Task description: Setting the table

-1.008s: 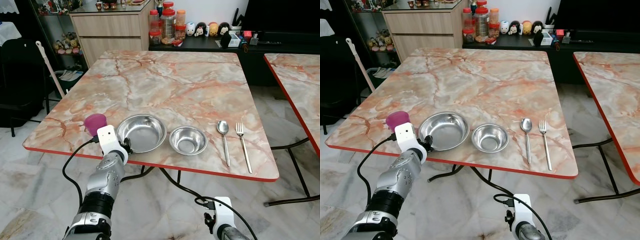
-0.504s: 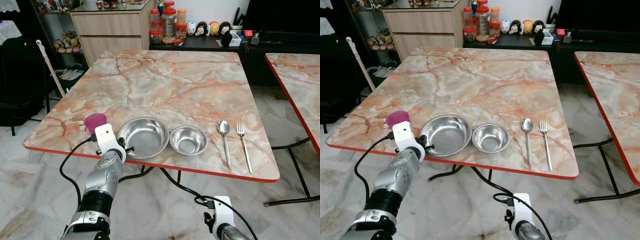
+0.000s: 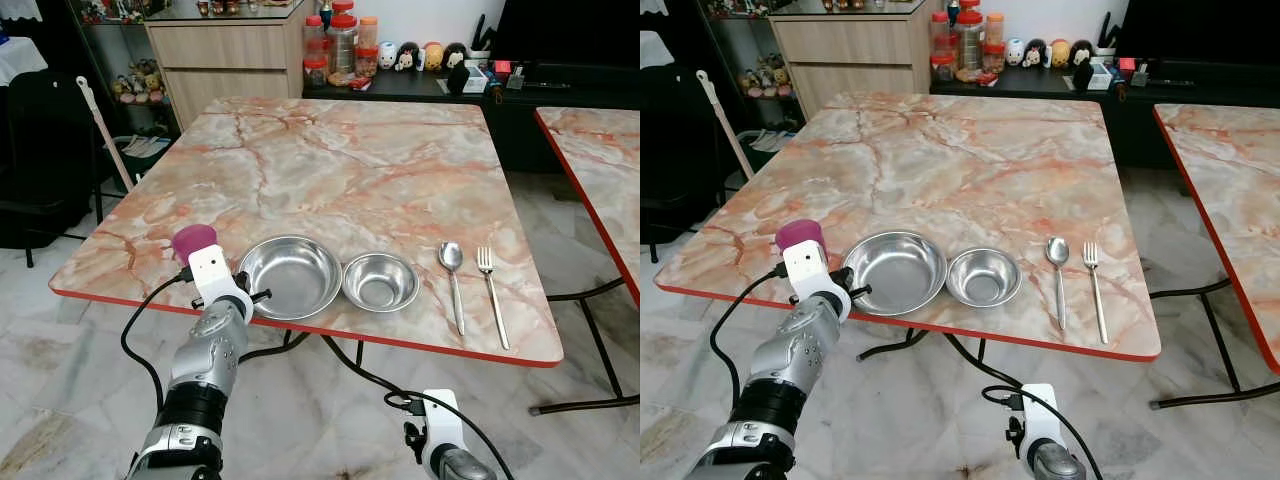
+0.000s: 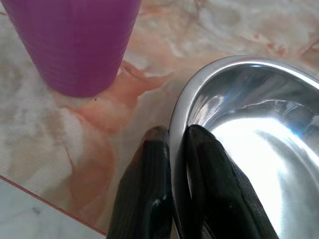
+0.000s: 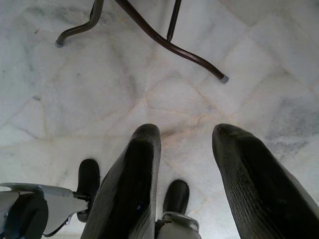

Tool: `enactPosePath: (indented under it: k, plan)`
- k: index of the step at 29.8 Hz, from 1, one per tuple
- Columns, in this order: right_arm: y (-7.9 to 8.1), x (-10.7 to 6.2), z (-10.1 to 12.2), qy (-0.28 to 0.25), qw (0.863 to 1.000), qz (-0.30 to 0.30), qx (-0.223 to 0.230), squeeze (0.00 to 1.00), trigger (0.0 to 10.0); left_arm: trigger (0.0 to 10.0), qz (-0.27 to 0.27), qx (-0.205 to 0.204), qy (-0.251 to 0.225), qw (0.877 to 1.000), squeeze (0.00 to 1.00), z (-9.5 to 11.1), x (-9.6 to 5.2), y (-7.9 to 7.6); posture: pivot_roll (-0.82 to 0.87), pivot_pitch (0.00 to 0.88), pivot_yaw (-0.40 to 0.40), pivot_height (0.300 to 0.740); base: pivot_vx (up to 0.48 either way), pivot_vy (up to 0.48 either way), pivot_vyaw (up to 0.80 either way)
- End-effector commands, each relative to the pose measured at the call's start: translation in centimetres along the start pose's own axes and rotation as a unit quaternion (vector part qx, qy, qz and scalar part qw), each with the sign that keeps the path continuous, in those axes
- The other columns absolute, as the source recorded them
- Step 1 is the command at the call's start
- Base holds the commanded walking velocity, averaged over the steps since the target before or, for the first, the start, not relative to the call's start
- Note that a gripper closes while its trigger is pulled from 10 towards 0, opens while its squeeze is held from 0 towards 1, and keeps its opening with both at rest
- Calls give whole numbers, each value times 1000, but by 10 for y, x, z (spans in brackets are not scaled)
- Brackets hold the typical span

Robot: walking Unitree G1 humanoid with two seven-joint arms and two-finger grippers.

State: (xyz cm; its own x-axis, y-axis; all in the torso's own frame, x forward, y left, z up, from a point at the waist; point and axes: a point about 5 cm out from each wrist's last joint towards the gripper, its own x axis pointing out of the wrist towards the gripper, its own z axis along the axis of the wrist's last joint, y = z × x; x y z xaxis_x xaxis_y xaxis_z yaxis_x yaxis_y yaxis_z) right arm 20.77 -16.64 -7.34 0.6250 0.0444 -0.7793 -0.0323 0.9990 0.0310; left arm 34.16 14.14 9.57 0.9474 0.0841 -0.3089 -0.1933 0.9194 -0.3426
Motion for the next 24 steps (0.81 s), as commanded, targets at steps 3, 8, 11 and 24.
enactPosePath:
  k: [3, 8, 11, 24]
  plan:
    - [1, 1, 2, -1, 1000, 0, 5, 0, 10000, 0, -21, -38, -27, 999, 0, 7, -3, -1, 124, 0, 21, 740, 0, 0, 0]
    - [2, 1, 2, 0, 1000, 2, 4, 0, 10000, 10000, -141, -182, -56, 972, 0, 22, -14, -25, 129, 0, 16, 740, 0, 0, 0]
    - [1, 1, 3, 0, 1000, 3, 3, 0, 10000, 10000, -139, -196, -58, 969, 0, 23, -14, -24, 130, 0, 12, 740, 0, 0, 0]
    - [-1, 1, 7, -6, 1000, 0, 6, 0, 10000, 10000, -126, -174, -165, 963, 0, 50, -21, -19, 127, 0, 7, 740, 0, 0, 0]
